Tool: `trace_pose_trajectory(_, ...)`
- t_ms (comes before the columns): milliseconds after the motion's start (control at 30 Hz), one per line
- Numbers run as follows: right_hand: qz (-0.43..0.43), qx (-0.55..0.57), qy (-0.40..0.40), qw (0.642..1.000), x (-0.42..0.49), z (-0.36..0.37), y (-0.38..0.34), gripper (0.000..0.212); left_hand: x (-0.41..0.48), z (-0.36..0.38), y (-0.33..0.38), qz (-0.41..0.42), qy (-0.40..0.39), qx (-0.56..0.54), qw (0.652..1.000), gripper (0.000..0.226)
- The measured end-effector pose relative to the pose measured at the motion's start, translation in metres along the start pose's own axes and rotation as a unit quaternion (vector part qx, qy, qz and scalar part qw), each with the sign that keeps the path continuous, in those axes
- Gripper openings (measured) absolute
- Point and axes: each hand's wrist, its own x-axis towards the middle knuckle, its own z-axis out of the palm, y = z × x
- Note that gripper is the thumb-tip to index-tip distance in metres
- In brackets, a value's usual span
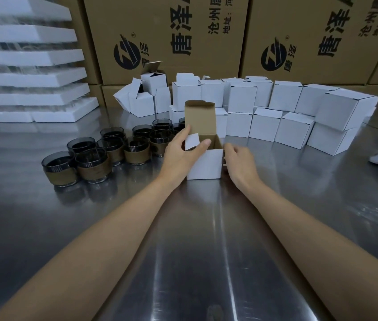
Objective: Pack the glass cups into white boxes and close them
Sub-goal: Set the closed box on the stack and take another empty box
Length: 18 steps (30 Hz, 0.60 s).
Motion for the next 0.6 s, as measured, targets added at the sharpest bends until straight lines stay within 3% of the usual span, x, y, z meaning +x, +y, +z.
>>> trace_pose_trajectory(133, 0.003, -0.015, 0.001, 1.000, 0.000, 0.002, -0.001, 0.040, 0.001, 0.003, -0.001, 0.016, 0.016, -0.009, 1.000, 0.056)
trace_pose_trajectory(233, -0.019, -0.010, -0.003, 1.000, 0.000, 0.005, 0.000, 0.034, 0.005, 0.003, 0.000, -0.010, 0.086, -0.091, 0.992, 0.039)
trace_pose_trajectory(333, -0.024, 0.023, 0.005, 0.999, 0.003, 0.004, 0.003, 0.045, 0.010, -0.001, -0.002, -0.046, 0.132, -0.129, 0.982, 0.030)
trace_pose_trajectory(433, -0.088, -0.018, 0.013, 0.996, 0.005, 0.002, 0.002, 0.027, 0.011, 0.001, -0.007, -0.065, 0.098, -0.110, 0.987, 0.037)
trace_pose_trajectory(600, -0.092, -0.022, -0.014, 0.995, 0.007, -0.001, 0.003, 0.044, 0.013, 0.002, -0.008, -0.089, 0.035, -0.060, 0.994, 0.043)
